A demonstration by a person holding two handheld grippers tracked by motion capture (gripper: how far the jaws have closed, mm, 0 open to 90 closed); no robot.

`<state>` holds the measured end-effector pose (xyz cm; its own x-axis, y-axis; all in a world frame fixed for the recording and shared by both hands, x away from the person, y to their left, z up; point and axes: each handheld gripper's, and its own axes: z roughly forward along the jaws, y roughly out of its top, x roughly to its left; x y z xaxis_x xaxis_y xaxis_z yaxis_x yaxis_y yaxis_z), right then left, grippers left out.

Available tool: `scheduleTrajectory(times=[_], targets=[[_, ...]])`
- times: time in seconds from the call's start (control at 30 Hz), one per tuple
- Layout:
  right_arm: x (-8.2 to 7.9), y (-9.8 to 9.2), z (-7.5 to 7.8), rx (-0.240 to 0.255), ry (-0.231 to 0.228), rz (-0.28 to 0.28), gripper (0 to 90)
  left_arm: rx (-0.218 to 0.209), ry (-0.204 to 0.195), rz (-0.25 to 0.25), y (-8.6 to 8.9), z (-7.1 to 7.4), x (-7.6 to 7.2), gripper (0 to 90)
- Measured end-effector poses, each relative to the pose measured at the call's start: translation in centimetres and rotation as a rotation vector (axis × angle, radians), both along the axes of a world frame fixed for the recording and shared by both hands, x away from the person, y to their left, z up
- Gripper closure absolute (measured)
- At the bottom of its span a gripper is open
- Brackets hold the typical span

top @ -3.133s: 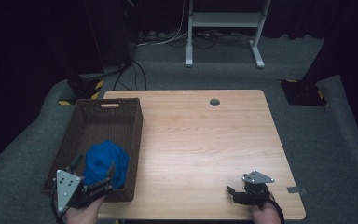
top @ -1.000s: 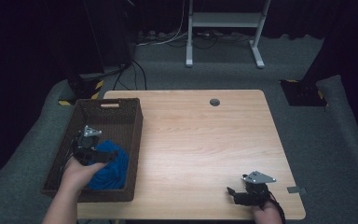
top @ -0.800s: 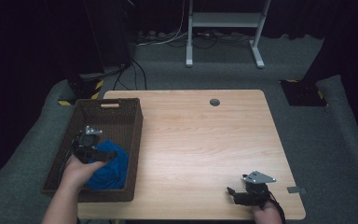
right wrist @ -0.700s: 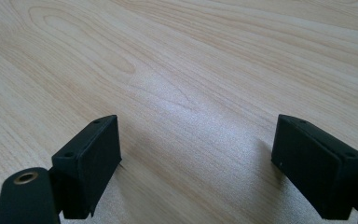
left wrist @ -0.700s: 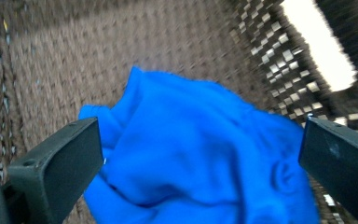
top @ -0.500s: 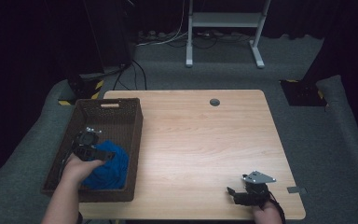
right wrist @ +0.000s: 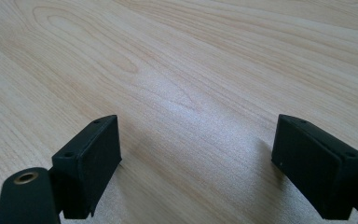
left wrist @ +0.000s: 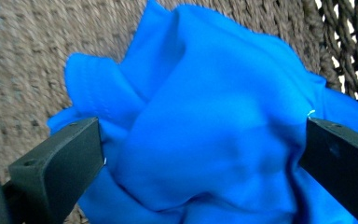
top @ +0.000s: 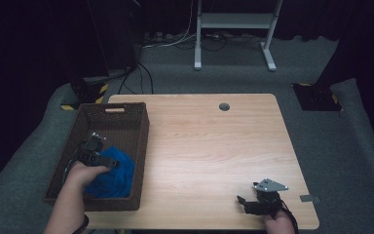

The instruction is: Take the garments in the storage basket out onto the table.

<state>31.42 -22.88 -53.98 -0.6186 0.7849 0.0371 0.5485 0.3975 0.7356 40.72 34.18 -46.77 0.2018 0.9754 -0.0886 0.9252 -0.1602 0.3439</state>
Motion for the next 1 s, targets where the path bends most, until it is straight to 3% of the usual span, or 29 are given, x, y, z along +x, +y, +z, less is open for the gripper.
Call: scheduleTrajectory(times=[0.13,0.23,0.33,0.37,0.4,0.43,0.47,0.7,1.0], targets=[[0.0,0.0,0.0,-0.004,-0.001,0.0,15.3,-0.019,0.041,-0.02,-0.2,-0.6,0.2,0.3],[0.0,0.1,0.0,-0.008,-0.003,0.001,15.3,-0.003,0.067,-0.05,-0.7,-1.0,0.3,0.2],[0.0,0.1,0.0,-0.01,-0.005,0.0,15.3,0.032,0.089,-0.081,-1.2,-1.4,0.4,0.2],[0.0,0.1,0.0,-0.01,-0.005,0.0,15.3,0.069,0.128,-0.116,-1.7,-1.9,0.3,0.1],[0.0,0.1,0.0,-0.01,-0.005,0.0,15.3,0.069,0.128,-0.116,-1.7,-1.9,0.3,0.1],[0.0,0.1,0.0,-0.011,-0.005,-0.001,15.3,0.117,0.156,-0.157,-2.2,-2.3,0.2,0.0],[0.0,0.1,0.0,-0.011,-0.005,-0.001,15.3,0.137,0.164,-0.172,-2.4,-2.4,0.2,0.0],[0.0,0.1,0.0,-0.01,-0.005,-0.001,15.3,0.217,0.183,-0.201,-3.1,-3.0,0.3,0.0],[0.0,0.0,0.0,-0.007,-0.003,0.001,15.3,0.206,0.187,-0.171,-2.8,-3.0,0.7,1.2]])
